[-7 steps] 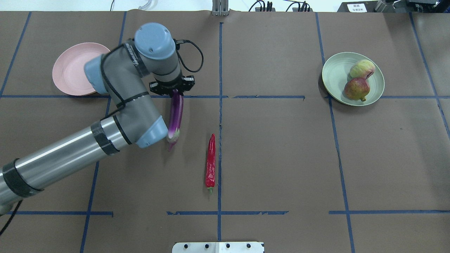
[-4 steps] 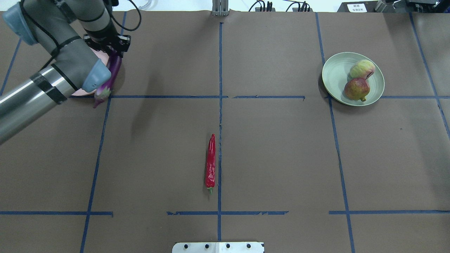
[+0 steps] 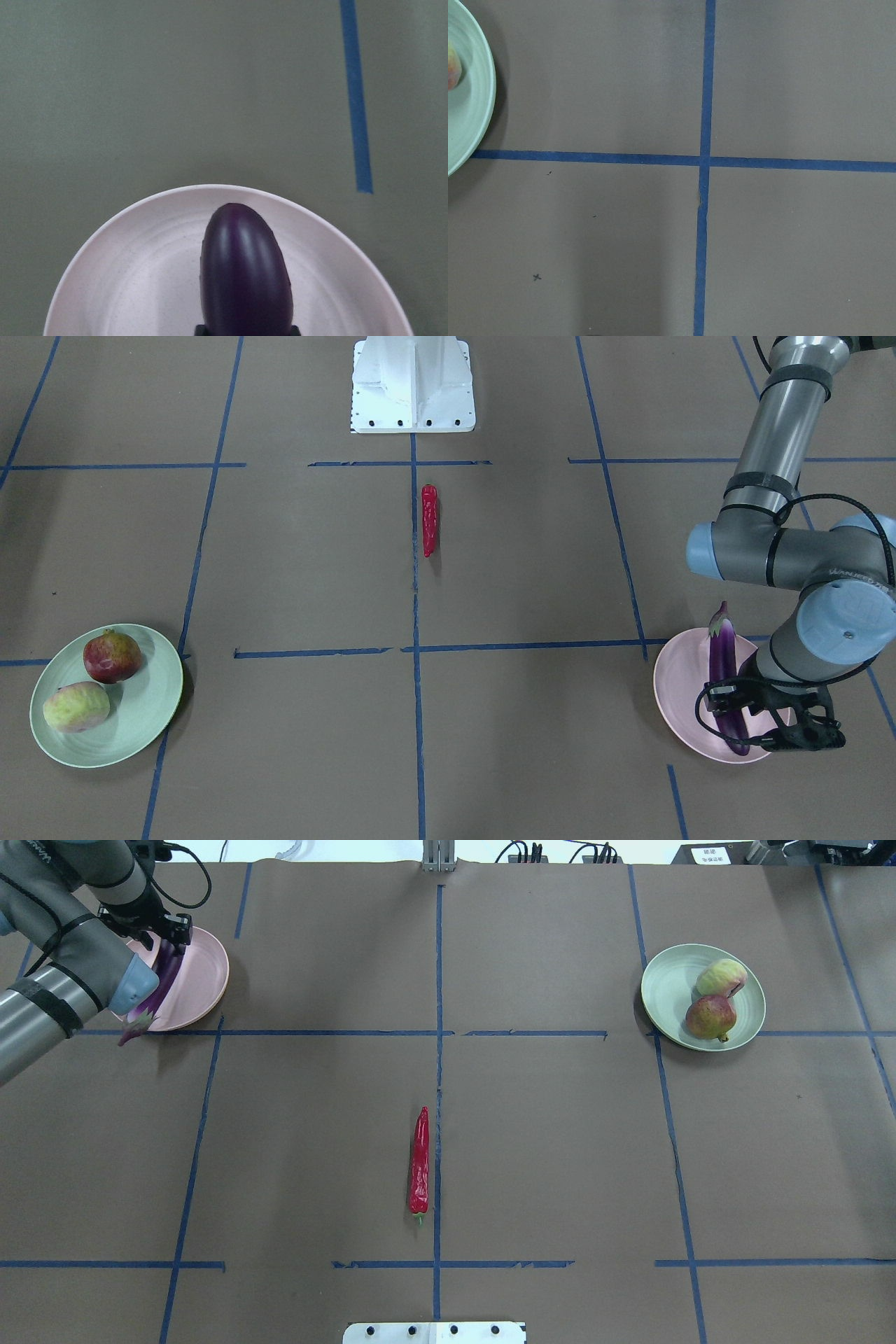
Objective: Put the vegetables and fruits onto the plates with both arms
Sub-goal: 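Carry the eggplant to the pink plate and release it, then move the left gripper back toward the red chili pepper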
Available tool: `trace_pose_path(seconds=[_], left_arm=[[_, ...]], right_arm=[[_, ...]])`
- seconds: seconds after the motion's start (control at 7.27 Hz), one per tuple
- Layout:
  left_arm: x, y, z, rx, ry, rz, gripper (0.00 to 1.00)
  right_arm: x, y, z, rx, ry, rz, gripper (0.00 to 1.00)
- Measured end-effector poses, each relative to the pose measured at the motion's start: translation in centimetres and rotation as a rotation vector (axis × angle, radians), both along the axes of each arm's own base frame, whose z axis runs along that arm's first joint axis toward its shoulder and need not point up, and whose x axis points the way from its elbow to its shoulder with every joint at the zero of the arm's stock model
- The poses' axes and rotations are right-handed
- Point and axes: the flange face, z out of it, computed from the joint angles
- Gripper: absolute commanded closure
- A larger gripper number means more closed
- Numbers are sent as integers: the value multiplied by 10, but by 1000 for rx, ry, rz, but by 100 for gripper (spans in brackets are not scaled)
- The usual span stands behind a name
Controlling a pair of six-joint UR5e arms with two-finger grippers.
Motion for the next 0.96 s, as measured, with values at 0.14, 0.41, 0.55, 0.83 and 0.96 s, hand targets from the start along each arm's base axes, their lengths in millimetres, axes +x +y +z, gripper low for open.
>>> trace_pose_path(seconds=[0.14,0.41,0.55,0.83,0.96], left_arm=[[1,2,-7,-1,30,15,0],[4,19,-59,-1,112,37,0],[23,46,-104,-9,145,38,0],[108,147,-190,-41,224,46,0],[163,207,-219,-44,234,37,0]], right_arm=[[0,0,0,0,0,0,0],[0,0,-1,2,-1,0,0],[0,0,-1,3,-1,0,0],[0,-1,-2,4,-1,0,0],[0,-1,-2,3,0,0,0]])
